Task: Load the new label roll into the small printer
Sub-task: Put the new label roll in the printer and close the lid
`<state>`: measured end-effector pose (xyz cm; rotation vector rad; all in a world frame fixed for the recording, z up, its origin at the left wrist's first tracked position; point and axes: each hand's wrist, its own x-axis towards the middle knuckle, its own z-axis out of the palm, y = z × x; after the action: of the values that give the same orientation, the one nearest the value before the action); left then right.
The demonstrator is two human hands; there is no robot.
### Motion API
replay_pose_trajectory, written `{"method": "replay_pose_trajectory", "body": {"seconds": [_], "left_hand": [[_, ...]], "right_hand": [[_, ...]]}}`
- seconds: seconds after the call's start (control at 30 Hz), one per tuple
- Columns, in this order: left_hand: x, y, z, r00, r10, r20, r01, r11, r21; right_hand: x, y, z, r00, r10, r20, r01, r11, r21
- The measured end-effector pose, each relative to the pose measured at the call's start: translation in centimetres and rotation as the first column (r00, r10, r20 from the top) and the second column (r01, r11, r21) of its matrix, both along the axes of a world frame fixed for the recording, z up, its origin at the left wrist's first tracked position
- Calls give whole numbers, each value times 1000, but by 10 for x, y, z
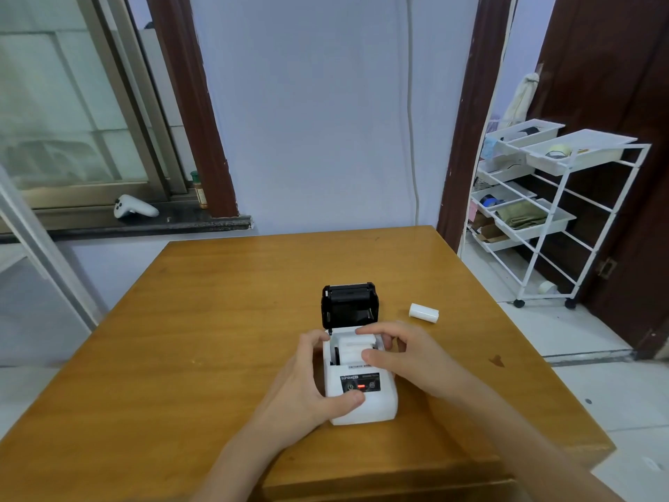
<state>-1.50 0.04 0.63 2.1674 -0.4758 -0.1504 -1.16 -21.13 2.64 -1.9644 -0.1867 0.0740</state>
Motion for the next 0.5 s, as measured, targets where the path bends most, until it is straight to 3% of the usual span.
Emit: {"method": "replay_pose_trajectory", "body": {"seconds": [0.23,0.33,0.5], "left_hand": [[0,0,0,998,-35,48,34,999,29],[3,1,-5,994,-73,79,71,997,30],[7,3,-10,995,-71,74,72,997,-12]], "right_hand": [[-9,-6,11,999,35,4,-35,991,126],[-11,-8,13,997,-2,-75,18,976,215],[-2,-9,13,986,-156,-49,163,963,212]]}}
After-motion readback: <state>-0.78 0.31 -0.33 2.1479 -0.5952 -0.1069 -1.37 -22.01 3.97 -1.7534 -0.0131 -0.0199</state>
